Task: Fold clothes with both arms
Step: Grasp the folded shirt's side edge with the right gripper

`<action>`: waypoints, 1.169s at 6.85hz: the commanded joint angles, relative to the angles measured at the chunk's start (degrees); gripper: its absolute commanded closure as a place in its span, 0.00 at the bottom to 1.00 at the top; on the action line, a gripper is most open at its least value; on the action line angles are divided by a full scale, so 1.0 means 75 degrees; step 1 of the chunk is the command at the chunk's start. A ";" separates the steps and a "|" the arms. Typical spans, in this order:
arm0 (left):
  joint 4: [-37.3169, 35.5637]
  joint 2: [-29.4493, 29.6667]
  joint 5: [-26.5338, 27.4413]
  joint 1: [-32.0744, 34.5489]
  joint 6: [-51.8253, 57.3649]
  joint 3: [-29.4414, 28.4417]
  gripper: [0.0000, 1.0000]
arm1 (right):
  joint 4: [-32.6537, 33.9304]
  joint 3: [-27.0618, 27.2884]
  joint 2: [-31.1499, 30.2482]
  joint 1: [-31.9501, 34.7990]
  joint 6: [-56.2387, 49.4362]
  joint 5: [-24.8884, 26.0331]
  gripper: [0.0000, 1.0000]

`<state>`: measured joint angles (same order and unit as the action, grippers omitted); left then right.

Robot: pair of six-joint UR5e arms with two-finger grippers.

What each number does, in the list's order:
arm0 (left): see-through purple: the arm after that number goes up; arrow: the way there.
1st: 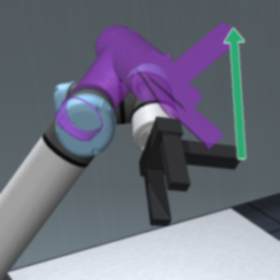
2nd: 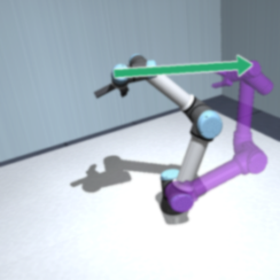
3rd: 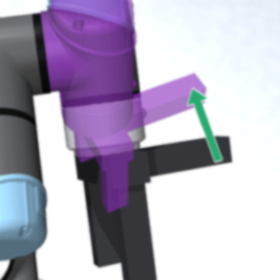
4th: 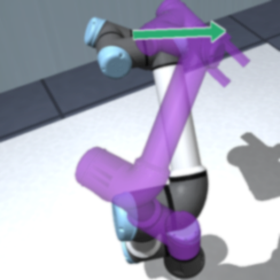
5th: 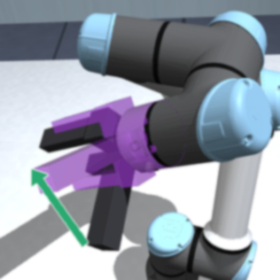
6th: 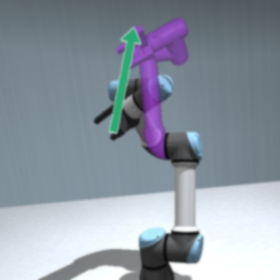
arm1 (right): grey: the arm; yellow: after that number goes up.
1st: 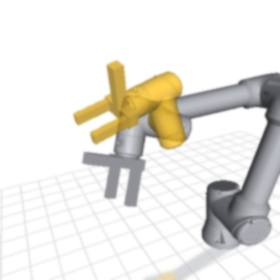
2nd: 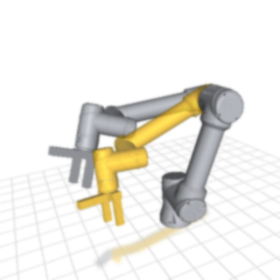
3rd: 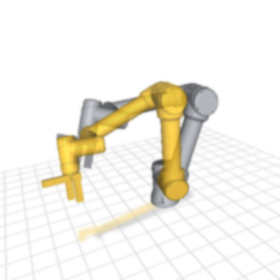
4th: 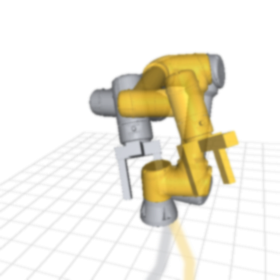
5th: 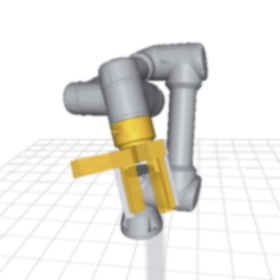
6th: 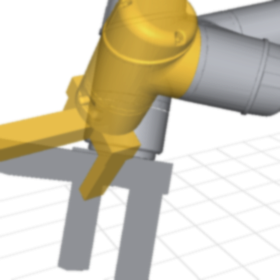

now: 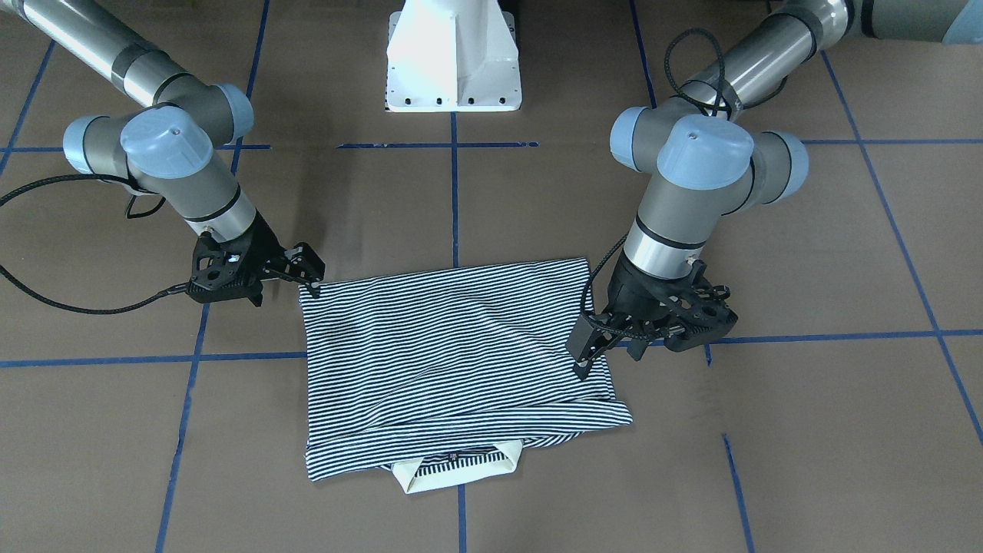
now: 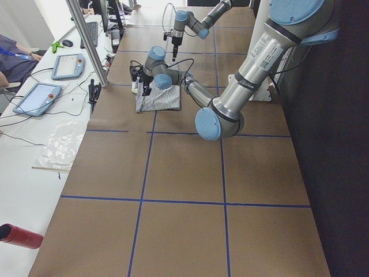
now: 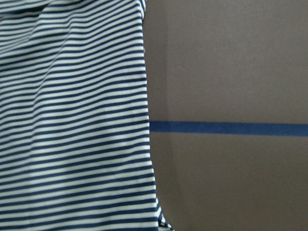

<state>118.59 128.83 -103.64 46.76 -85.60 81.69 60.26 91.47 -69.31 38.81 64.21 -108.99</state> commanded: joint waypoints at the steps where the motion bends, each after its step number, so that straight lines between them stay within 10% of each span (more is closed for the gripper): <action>1: -0.0003 -0.0009 0.0014 -0.0001 0.0000 0.0007 0.00 | 0.0004 -0.0160 0.0088 -0.0194 0.0005 0.0142 0.05; 3: 0.0009 -0.0021 0.0014 -0.0001 0.0011 -0.0005 0.00 | 0.0016 -0.0173 0.0135 -0.0217 -0.0006 0.0142 0.50; 4: -0.0003 -0.0021 0.0025 -0.0012 0.0011 -0.0005 0.00 | 0.0016 -0.0184 0.0136 -0.0217 -0.0018 0.0130 0.89; 8: 0.0009 -0.0009 0.0061 -0.0012 0.0000 0.0018 0.00 | 0.0016 -0.0103 0.0135 -0.0335 -0.0018 0.0096 1.00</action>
<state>118.65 128.68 -103.23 46.67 -85.60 81.79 60.32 90.24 -68.33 36.32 64.07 -108.04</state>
